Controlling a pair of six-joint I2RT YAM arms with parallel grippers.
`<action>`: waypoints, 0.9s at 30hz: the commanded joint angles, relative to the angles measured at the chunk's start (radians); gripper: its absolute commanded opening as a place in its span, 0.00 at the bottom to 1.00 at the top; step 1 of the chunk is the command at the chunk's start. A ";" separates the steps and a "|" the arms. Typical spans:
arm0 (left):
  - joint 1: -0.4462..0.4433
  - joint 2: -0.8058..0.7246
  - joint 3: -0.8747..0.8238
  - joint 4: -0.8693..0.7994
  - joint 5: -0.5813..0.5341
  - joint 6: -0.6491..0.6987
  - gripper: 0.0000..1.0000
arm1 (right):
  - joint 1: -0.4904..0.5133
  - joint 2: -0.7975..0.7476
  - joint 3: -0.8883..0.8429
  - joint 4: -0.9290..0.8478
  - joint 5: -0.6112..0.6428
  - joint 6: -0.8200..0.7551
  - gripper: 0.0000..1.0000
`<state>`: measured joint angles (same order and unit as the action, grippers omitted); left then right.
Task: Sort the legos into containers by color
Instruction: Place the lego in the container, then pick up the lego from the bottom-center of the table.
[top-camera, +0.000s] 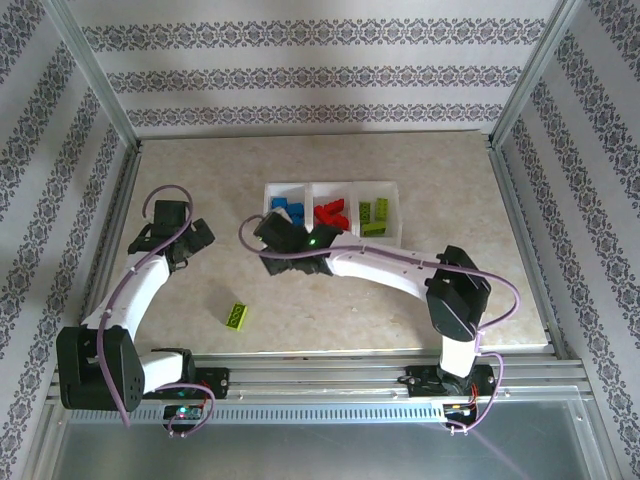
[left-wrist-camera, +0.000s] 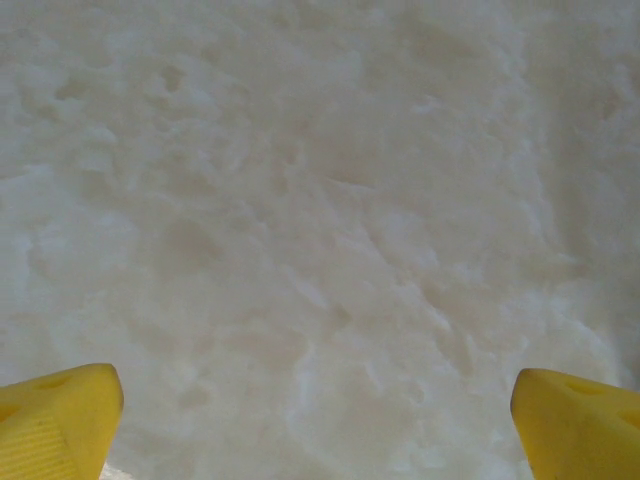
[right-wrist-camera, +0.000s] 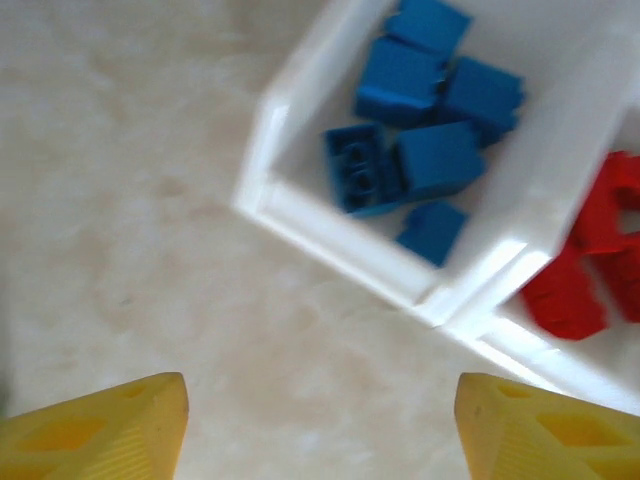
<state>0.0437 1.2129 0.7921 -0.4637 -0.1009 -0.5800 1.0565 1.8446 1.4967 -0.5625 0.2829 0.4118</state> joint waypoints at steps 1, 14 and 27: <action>0.049 0.008 0.023 -0.035 0.017 0.011 1.00 | 0.055 0.051 0.025 -0.021 -0.044 0.077 0.80; 0.182 -0.054 -0.027 -0.049 0.020 0.011 1.00 | 0.148 0.189 0.175 -0.112 -0.039 0.053 0.98; 0.228 -0.106 -0.055 -0.031 0.000 -0.015 1.00 | 0.172 0.323 0.329 -0.185 -0.066 0.015 0.98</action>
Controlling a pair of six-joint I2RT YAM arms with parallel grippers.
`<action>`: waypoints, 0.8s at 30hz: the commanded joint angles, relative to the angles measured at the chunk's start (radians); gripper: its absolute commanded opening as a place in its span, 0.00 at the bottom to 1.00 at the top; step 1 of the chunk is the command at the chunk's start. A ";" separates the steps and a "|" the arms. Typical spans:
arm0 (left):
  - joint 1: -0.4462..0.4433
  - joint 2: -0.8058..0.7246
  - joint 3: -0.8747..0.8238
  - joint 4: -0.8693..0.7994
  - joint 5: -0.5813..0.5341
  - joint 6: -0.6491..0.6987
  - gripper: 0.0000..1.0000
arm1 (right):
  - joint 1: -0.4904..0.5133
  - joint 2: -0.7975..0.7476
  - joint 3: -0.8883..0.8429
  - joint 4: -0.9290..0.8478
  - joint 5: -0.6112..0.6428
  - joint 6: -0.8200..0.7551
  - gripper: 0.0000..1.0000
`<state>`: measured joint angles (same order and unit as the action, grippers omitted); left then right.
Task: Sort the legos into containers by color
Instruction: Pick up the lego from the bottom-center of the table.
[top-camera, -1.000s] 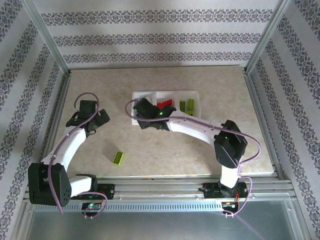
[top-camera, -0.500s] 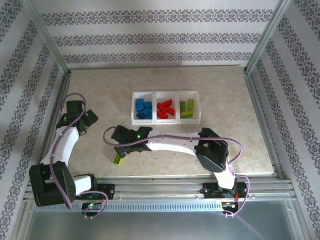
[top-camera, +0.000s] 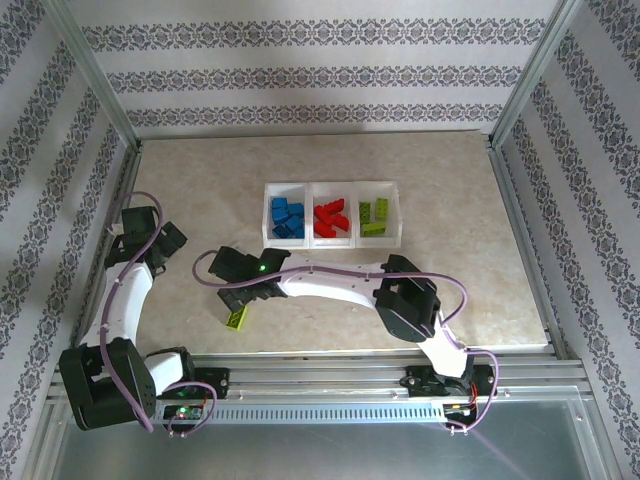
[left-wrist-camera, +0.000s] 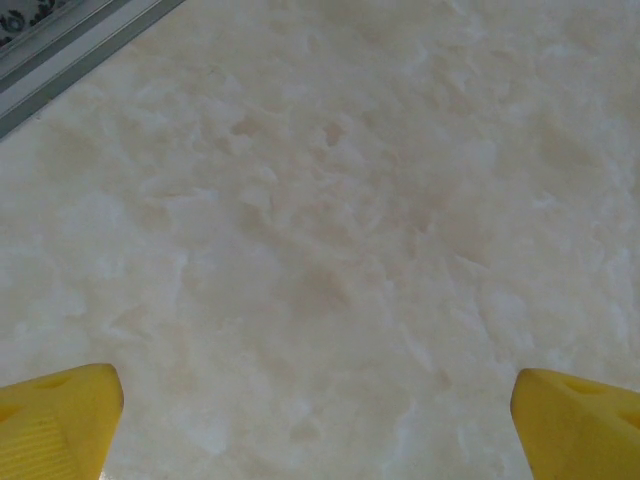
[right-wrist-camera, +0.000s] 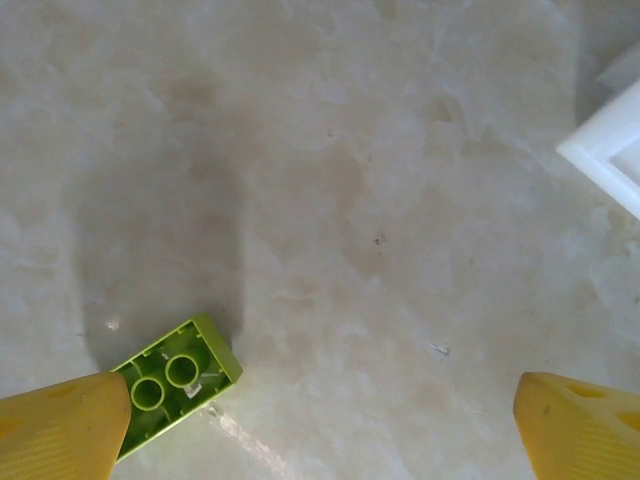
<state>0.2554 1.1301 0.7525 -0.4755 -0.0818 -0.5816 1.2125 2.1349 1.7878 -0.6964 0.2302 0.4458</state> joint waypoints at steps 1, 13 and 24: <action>0.019 -0.029 -0.019 -0.020 -0.022 -0.015 1.00 | 0.018 0.040 0.045 -0.053 -0.018 -0.019 0.98; 0.031 -0.043 -0.048 0.010 -0.009 -0.032 1.00 | 0.020 0.147 0.179 -0.091 -0.066 -0.043 0.98; 0.035 -0.028 -0.053 0.023 -0.003 -0.029 1.00 | 0.025 0.280 0.353 -0.197 -0.060 -0.070 0.98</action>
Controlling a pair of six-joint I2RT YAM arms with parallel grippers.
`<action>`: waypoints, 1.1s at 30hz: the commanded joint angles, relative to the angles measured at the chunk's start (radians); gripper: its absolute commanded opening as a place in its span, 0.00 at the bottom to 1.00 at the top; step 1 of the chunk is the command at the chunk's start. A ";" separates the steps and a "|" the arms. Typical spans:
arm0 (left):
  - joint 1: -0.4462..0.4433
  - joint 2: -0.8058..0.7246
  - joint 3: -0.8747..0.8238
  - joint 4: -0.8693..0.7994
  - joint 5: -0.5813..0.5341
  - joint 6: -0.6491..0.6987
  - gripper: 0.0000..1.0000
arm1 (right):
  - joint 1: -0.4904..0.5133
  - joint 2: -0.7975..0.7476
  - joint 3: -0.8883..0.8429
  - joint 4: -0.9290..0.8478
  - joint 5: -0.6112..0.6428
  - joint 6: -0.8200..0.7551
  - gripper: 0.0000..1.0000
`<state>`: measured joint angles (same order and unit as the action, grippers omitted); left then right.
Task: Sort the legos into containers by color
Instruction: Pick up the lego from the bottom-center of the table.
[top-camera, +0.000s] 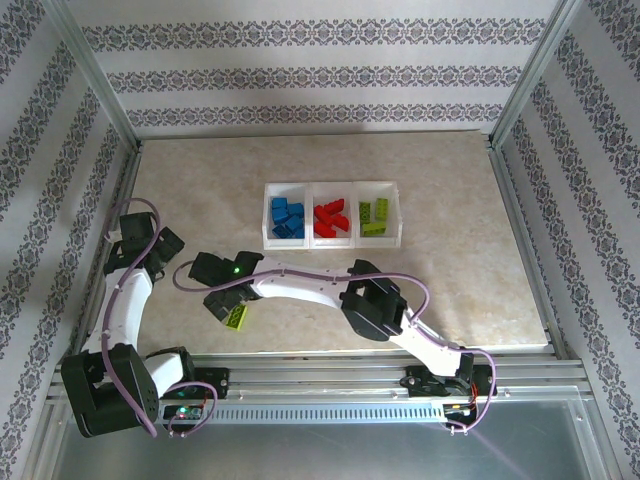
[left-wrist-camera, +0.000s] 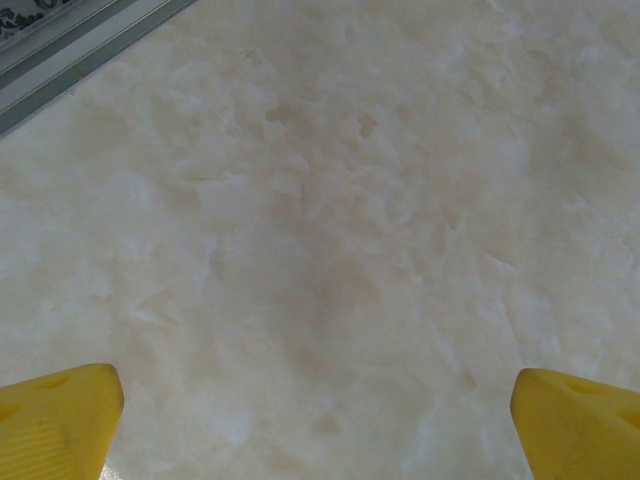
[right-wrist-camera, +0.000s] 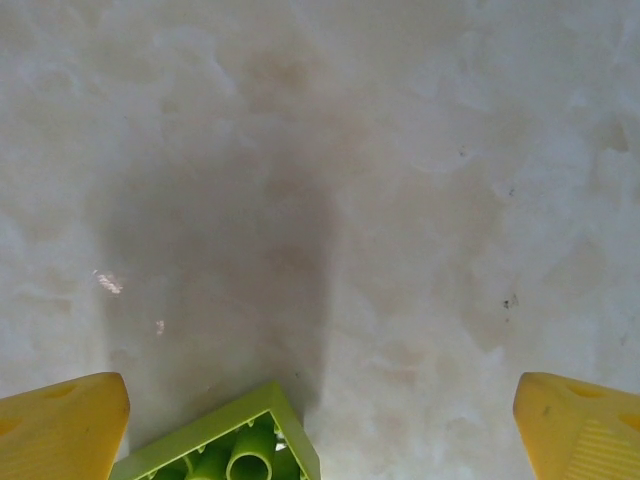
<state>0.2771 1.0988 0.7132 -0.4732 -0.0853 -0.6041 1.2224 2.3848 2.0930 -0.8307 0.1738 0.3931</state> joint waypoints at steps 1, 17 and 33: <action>0.014 0.005 -0.014 0.021 0.002 -0.006 1.00 | 0.016 0.039 0.061 -0.072 -0.006 -0.020 0.98; 0.017 0.012 -0.020 0.033 0.019 -0.011 1.00 | 0.028 0.088 0.103 -0.153 -0.042 -0.022 0.98; 0.018 0.010 -0.027 0.042 0.036 -0.022 1.00 | 0.026 -0.064 -0.126 -0.117 -0.034 0.016 0.84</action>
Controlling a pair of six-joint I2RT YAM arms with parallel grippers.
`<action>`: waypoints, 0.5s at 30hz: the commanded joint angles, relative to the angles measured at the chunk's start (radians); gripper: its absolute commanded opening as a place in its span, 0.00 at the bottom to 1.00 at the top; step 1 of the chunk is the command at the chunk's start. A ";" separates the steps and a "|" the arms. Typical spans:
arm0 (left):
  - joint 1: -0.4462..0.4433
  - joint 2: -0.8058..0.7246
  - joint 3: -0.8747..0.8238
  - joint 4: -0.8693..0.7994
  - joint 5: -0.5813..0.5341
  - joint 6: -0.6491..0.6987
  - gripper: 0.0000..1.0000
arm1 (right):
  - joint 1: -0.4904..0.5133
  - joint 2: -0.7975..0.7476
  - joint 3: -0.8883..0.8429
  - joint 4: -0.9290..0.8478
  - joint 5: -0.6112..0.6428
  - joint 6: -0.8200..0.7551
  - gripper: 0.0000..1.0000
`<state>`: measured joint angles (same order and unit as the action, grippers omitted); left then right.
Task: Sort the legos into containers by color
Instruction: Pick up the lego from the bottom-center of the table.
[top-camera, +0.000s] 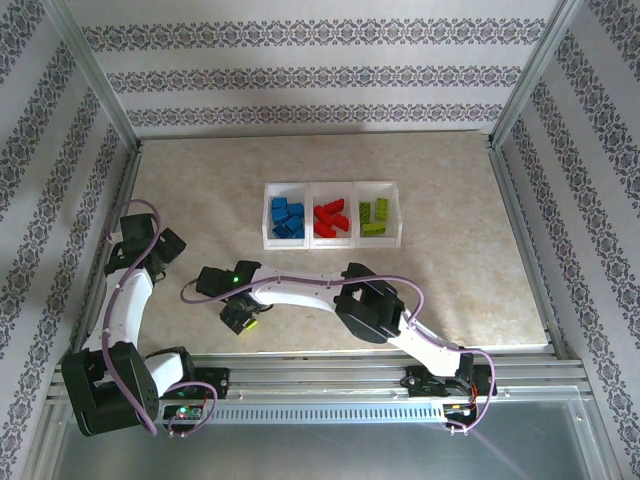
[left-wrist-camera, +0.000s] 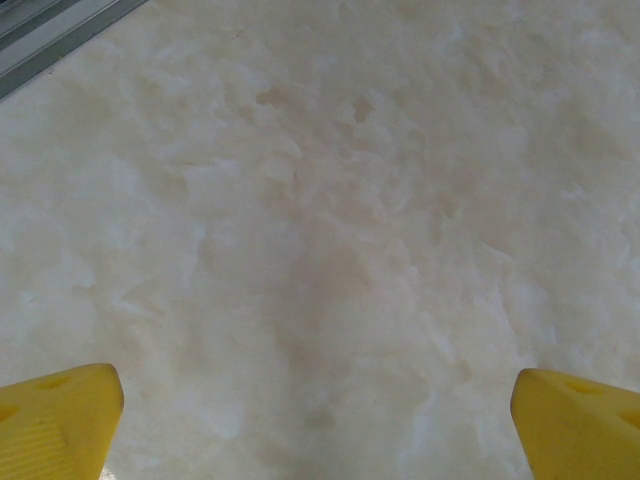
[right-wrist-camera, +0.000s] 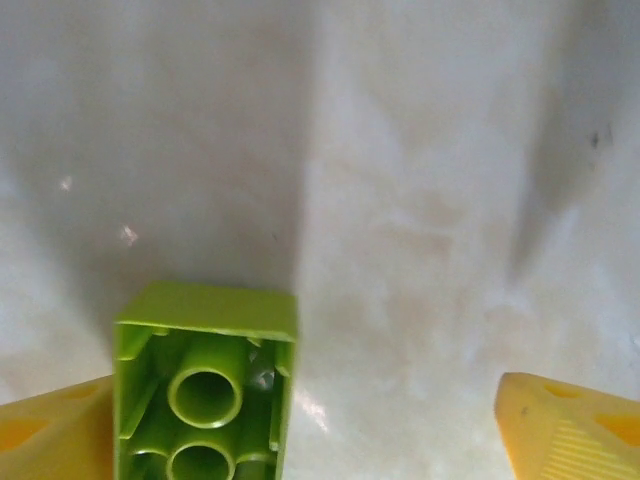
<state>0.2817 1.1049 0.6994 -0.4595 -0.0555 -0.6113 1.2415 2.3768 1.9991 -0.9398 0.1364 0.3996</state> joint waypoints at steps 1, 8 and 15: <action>0.013 0.004 -0.012 0.028 0.006 -0.015 1.00 | 0.007 -0.061 -0.044 -0.001 -0.004 0.013 0.79; 0.014 0.003 -0.008 0.028 0.011 -0.016 1.00 | 0.006 -0.058 -0.062 0.032 -0.060 0.009 0.56; 0.014 0.003 -0.006 0.027 0.016 -0.016 1.00 | -0.005 -0.048 -0.073 0.083 -0.120 0.002 0.46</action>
<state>0.2836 1.1049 0.6994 -0.4561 -0.0517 -0.6121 1.2404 2.3547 1.9408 -0.8856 0.0597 0.4034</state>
